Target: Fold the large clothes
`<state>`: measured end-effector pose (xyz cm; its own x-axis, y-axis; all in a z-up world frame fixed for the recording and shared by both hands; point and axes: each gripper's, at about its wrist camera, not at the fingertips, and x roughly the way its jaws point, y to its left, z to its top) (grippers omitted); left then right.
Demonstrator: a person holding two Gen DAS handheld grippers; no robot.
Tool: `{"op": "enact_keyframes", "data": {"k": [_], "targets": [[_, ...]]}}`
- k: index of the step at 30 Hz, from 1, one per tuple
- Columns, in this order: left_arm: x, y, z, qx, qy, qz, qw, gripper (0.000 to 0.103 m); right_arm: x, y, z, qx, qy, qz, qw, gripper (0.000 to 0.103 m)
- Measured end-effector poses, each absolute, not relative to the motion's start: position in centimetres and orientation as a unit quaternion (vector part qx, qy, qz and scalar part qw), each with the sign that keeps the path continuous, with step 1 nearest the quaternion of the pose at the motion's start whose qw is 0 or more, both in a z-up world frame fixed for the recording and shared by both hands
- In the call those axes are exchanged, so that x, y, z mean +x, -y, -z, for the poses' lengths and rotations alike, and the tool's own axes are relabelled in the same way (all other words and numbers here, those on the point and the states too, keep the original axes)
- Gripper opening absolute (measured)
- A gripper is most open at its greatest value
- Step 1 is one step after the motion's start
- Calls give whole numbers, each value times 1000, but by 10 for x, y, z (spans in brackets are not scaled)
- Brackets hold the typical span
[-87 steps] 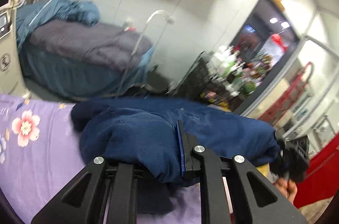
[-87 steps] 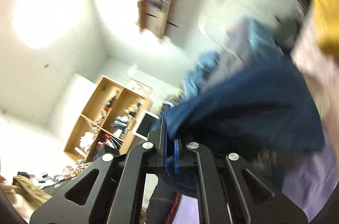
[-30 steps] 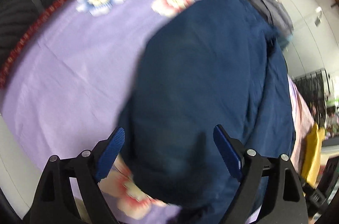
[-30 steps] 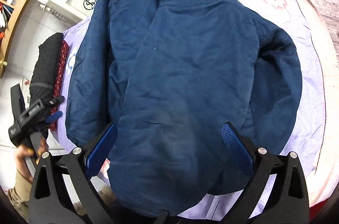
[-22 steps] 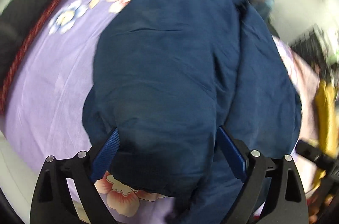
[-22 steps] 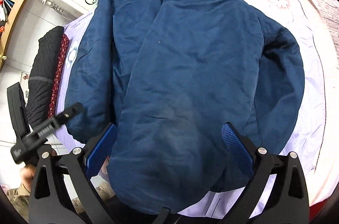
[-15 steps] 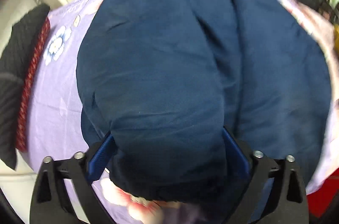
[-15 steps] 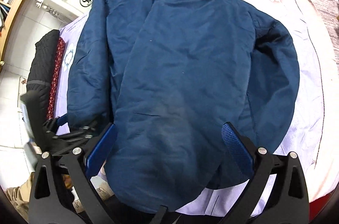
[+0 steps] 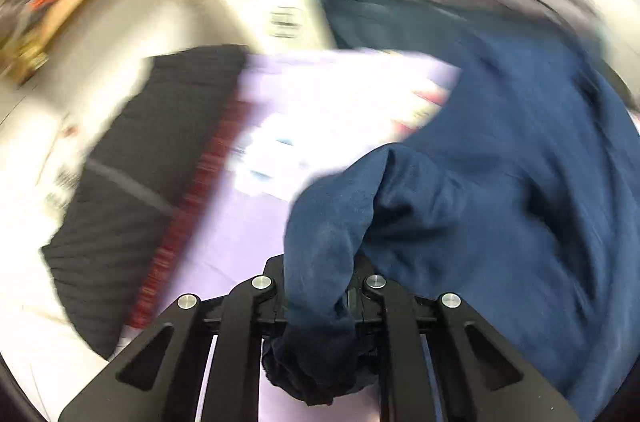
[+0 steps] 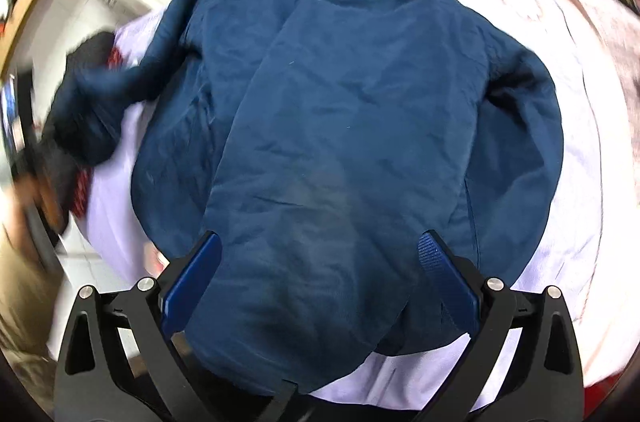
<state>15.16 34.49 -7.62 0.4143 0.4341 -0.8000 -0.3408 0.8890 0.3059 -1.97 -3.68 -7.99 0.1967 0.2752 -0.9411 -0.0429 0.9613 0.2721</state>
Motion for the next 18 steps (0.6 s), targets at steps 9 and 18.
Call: {"op": "enact_keyframes", "data": {"k": [9, 18], "targets": [[159, -497, 31, -102, -422, -382, 816, 88, -36, -25, 91, -72, -625, -197, 752, 98], [107, -412, 85, -273, -507, -168, 800, 95, -73, -71, 133, -208, -648, -258, 685, 98]]}}
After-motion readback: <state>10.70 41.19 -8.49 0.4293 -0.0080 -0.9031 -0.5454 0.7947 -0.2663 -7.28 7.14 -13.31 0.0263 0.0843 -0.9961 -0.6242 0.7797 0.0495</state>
